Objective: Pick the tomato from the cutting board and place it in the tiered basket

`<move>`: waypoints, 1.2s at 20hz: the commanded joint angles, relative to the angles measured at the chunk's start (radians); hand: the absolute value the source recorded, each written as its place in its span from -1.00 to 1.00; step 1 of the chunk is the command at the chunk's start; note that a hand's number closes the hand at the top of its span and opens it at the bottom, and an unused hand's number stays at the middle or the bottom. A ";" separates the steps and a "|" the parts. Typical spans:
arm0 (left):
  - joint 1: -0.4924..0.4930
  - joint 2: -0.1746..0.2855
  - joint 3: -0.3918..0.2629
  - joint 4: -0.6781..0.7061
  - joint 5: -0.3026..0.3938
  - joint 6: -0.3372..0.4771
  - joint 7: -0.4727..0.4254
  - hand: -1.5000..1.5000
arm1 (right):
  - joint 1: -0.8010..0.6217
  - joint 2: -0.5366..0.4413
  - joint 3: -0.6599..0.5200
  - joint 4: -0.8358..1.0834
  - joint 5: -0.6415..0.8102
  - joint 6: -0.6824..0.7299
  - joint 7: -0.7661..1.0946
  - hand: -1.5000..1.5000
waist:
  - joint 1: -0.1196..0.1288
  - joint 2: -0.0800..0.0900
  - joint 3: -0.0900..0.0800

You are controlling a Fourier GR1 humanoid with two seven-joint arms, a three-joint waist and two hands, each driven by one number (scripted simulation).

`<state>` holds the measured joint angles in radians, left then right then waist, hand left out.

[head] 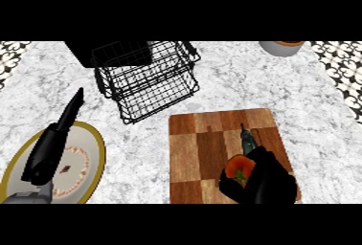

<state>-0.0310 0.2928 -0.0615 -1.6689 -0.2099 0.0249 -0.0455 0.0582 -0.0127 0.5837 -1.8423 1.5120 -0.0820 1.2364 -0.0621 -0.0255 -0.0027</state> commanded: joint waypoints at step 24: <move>-0.111 -0.021 -0.059 0.008 -0.014 -0.049 0.017 0.00 | -0.530 0.012 -0.067 -0.209 0.072 0.265 0.251 1.00 | 0.129 0.039 -0.003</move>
<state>-0.1198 0.2800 -0.1043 -1.6635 -0.2217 -0.0151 -0.0387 -0.3463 -0.0111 0.5796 -2.1100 1.6375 0.1228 1.2490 0.0493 0.0081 -0.0059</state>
